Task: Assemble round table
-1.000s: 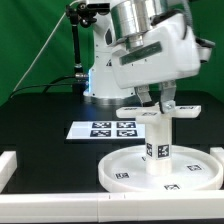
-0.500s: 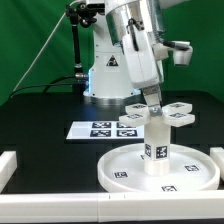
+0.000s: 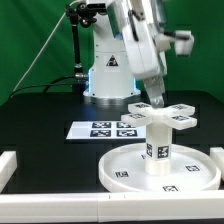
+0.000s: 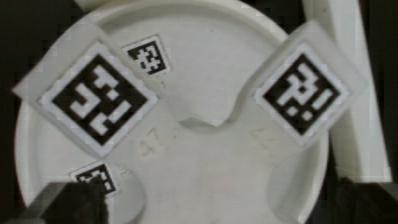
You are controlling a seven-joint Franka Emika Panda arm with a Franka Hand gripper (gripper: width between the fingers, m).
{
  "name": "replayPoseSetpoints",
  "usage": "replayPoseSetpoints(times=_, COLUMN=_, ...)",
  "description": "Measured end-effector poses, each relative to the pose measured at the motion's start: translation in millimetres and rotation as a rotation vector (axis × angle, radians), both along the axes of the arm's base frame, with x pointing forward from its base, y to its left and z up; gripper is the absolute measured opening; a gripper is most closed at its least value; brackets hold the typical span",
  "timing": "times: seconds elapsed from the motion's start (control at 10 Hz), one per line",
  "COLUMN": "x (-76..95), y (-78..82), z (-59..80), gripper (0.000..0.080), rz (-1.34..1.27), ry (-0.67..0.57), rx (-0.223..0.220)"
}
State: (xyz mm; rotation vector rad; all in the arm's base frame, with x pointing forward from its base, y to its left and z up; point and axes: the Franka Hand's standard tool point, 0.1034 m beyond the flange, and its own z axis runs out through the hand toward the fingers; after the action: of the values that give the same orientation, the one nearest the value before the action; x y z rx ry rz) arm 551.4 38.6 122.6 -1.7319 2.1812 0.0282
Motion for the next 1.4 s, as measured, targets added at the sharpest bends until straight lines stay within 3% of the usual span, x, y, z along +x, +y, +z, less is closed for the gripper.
replayPoseSetpoints(times=0.1, x=1.6, y=0.6, z=9.4, gripper=0.0648, rz=-0.003, ry=-0.015, rx=0.005)
replayPoseSetpoints(times=0.3, x=1.2, y=1.0, z=7.6, gripper=0.0649, rz=0.02, ry=-0.019, rx=-0.002)
replayPoseSetpoints(times=0.5, x=1.2, y=1.2, z=7.3, gripper=0.0649, rz=0.143, ry=-0.048, rx=-0.037)
replayPoseSetpoints(times=0.8, x=2.9, y=13.3, z=10.4, gripper=0.0649, rz=0.632, ry=-0.065, rx=-0.172)
replayPoseSetpoints(times=1.0, x=5.3, y=26.6, z=11.6, gripper=0.0649, rz=0.931, ry=-0.041, rx=-0.177)
replayPoseSetpoints(times=1.4, x=8.3, y=23.9, z=10.8, gripper=0.0649, rz=1.181, ry=-0.124, rx=-0.236)
